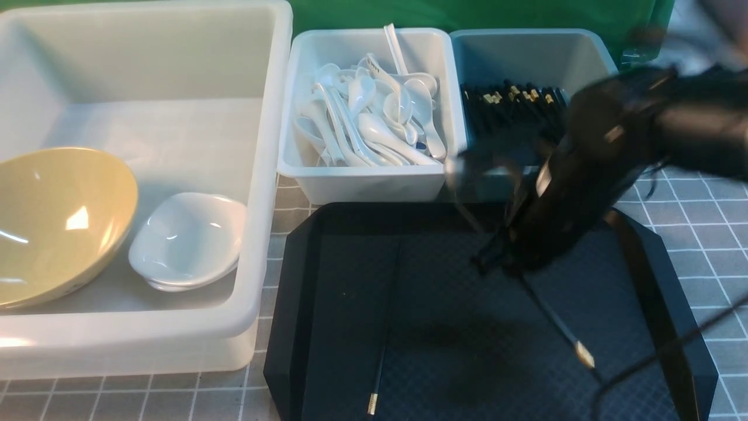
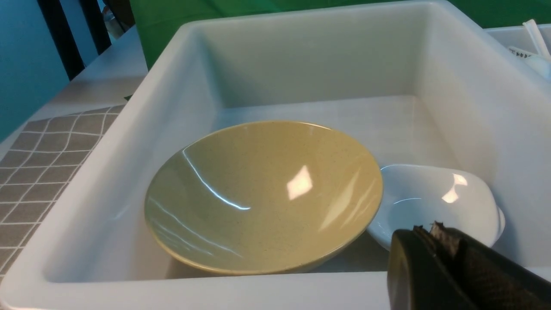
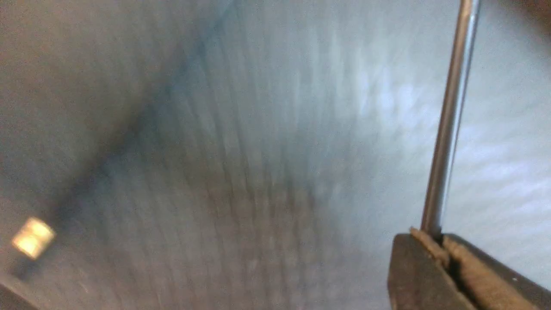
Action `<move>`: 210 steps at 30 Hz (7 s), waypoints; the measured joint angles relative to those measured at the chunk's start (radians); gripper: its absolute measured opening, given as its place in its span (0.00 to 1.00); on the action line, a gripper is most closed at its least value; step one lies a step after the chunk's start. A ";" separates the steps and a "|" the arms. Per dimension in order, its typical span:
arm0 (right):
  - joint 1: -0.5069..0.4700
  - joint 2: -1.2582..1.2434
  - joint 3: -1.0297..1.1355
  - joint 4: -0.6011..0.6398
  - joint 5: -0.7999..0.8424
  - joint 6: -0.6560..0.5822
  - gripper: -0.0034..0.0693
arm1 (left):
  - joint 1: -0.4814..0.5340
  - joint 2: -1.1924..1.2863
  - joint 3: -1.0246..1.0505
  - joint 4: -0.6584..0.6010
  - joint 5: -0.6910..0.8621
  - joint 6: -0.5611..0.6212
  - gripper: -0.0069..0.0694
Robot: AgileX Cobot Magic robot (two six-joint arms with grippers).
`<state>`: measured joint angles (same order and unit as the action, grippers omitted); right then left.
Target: On grey table put chopsticks spoon bowls plates into blue grey white boxes.
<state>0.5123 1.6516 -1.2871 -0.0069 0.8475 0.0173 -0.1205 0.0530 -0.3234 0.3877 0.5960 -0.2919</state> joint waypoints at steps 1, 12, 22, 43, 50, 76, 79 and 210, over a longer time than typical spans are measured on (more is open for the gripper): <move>-0.006 -0.026 -0.009 -0.014 -0.039 -0.003 0.13 | 0.000 0.000 0.000 0.001 0.000 0.000 0.08; -0.211 0.147 -0.233 -0.095 -0.670 0.097 0.26 | 0.000 0.000 0.000 0.003 -0.001 0.000 0.08; -0.066 0.280 -0.444 -0.038 0.158 0.189 0.69 | 0.000 0.000 0.000 0.007 -0.001 0.000 0.08; 0.274 0.394 -0.164 -0.018 -0.092 0.357 0.48 | 0.000 0.000 0.000 0.007 -0.001 0.001 0.08; 0.279 0.384 -0.167 -0.020 -0.006 0.254 0.13 | 0.000 0.000 0.000 0.007 -0.001 0.001 0.08; -0.184 0.163 -0.290 -0.654 -0.608 0.742 0.56 | 0.000 0.000 0.000 0.041 -0.004 0.001 0.08; -0.182 0.150 -0.301 -0.646 -0.446 0.706 0.61 | 0.000 0.000 0.000 0.041 -0.004 0.001 0.08; -0.462 -1.663 1.315 -0.071 -0.529 0.095 0.15 | 0.127 -0.067 0.346 -0.425 -0.267 0.315 0.08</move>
<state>0.0504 -0.0114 0.0277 -0.0779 0.3186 0.1122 0.0070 -0.0136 0.0222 -0.0378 0.3292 0.0228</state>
